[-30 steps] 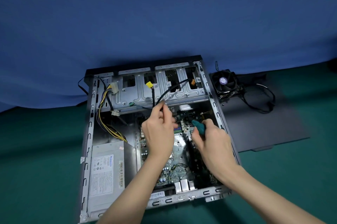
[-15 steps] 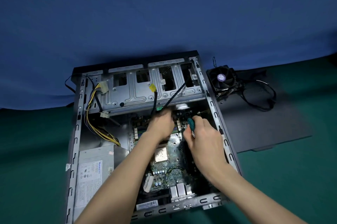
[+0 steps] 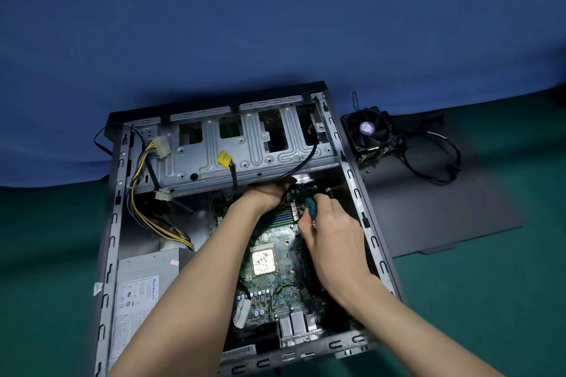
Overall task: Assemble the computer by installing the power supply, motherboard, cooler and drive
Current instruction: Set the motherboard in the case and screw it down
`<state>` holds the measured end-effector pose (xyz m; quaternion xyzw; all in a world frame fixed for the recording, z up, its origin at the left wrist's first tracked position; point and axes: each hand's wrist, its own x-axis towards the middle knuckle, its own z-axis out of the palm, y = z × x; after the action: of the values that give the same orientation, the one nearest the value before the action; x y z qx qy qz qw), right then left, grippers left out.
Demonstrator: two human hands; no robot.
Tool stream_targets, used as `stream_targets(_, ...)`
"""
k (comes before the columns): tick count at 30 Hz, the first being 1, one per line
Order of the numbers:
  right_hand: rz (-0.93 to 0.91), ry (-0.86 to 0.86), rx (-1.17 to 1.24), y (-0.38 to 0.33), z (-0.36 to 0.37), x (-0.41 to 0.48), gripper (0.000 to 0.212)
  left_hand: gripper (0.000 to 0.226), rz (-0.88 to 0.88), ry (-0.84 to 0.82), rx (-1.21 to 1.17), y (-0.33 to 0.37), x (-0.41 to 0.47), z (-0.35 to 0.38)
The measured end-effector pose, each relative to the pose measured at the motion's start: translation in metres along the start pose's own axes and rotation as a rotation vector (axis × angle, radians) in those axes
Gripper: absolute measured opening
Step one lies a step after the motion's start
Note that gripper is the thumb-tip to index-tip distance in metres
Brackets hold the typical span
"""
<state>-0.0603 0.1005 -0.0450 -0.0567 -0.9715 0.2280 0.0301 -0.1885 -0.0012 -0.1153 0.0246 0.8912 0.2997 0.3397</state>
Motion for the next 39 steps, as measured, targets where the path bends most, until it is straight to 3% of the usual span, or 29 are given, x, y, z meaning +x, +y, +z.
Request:
stream_targets(6, 0.028, -0.03, -0.01, 0.004, 0.0046, 0.0038, 0.025, 0.037, 0.04, -0.019, 0.087, -0.0024, 0.0012, -0.0003)
stream_targets(22, 0.032, -0.059, 0.021, 0.0054, 0.0043, 0.0049, 0.025, 0.031, 0.065, -0.027, 0.036, -0.0077, 0.0014, 0.005)
stream_targets(39, 0.054, -0.093, 0.051, 0.0012, 0.0, 0.0072, 0.024, 0.039, 0.032, 0.034, 0.085, -0.0039, -0.0032, 0.0034)
